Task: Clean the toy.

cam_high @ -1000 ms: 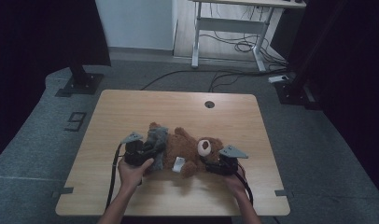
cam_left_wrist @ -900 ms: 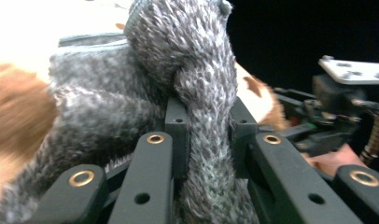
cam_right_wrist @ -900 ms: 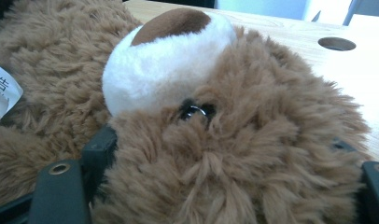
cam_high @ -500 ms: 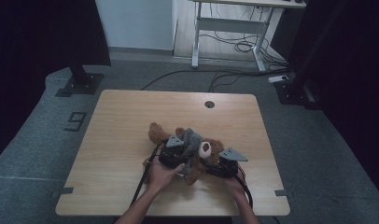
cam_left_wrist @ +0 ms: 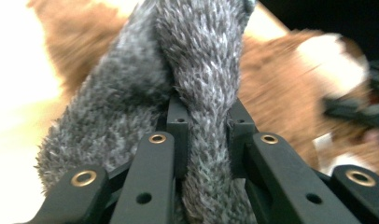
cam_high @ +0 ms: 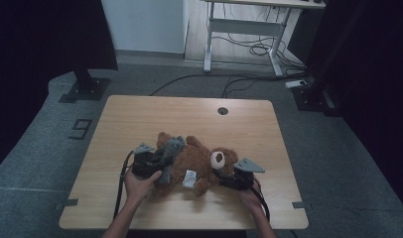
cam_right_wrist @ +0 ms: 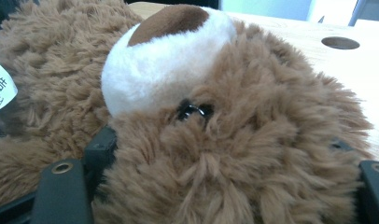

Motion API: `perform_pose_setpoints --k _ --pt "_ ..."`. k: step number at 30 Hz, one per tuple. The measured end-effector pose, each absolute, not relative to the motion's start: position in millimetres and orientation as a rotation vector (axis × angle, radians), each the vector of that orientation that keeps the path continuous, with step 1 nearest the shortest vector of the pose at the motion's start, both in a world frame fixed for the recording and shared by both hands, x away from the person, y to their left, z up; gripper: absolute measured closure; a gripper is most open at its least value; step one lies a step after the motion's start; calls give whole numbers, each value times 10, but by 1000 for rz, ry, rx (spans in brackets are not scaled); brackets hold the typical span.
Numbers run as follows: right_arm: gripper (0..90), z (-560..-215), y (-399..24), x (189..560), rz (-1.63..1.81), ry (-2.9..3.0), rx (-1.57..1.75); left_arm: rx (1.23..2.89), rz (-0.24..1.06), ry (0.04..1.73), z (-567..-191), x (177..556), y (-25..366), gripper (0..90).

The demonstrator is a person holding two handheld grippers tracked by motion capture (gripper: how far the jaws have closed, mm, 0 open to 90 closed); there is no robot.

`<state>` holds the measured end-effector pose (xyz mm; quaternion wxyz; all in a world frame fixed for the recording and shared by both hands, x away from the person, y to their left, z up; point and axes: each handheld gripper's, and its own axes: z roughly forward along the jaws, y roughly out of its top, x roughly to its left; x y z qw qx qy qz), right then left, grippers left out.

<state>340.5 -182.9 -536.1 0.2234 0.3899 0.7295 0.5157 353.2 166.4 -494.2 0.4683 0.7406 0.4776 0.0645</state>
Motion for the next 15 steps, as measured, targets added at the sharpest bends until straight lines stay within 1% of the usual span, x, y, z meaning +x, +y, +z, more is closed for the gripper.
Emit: perform_pose_setpoints --k 3,12,15 --pt "250 -5362 -1825 3397 1423 2014 1083 1822 128 1204 -5084 3540 1745 765" --pt "246 -5376 -1827 3407 1436 2003 1099 1863 176 1287 -5255 3562 1868 759" --pt "243 -5379 -1828 3409 1439 1999 1103 1861 187 1294 -5262 3542 1936 758"
